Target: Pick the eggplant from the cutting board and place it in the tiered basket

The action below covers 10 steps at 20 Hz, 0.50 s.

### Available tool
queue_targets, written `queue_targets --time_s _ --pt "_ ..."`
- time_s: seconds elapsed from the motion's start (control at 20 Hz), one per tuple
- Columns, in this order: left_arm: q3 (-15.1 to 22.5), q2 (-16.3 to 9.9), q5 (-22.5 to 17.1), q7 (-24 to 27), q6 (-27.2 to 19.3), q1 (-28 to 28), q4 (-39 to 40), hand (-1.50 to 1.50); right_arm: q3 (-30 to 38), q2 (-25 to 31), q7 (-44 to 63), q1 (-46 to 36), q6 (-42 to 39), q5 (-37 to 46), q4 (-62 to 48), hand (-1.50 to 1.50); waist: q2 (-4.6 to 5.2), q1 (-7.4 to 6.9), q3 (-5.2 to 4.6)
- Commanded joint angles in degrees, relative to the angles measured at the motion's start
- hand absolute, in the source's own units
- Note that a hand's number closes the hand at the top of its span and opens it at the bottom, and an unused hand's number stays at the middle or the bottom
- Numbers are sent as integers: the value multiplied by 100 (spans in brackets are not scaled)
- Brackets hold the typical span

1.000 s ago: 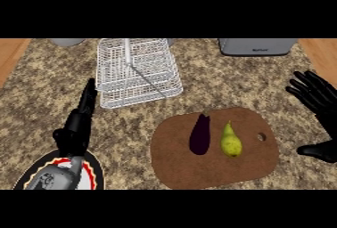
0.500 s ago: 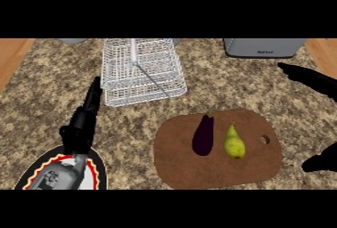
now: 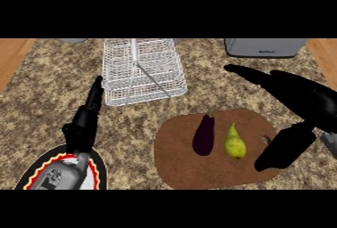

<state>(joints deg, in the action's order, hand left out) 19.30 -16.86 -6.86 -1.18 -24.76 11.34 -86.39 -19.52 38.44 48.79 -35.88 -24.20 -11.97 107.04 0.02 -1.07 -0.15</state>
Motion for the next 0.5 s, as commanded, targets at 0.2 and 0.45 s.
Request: queue_targets --time_s 0.2,0.45 --pt "-202 112 78 5 186 16 34 0 -542 -913 1393 -1035 -216 11 -275 -150 -10 67 8" --pt "-246 10 150 -338 215 119 -335 0 -735 -781 1310 -966 -475 -65 -744 -150 -10 63 11"
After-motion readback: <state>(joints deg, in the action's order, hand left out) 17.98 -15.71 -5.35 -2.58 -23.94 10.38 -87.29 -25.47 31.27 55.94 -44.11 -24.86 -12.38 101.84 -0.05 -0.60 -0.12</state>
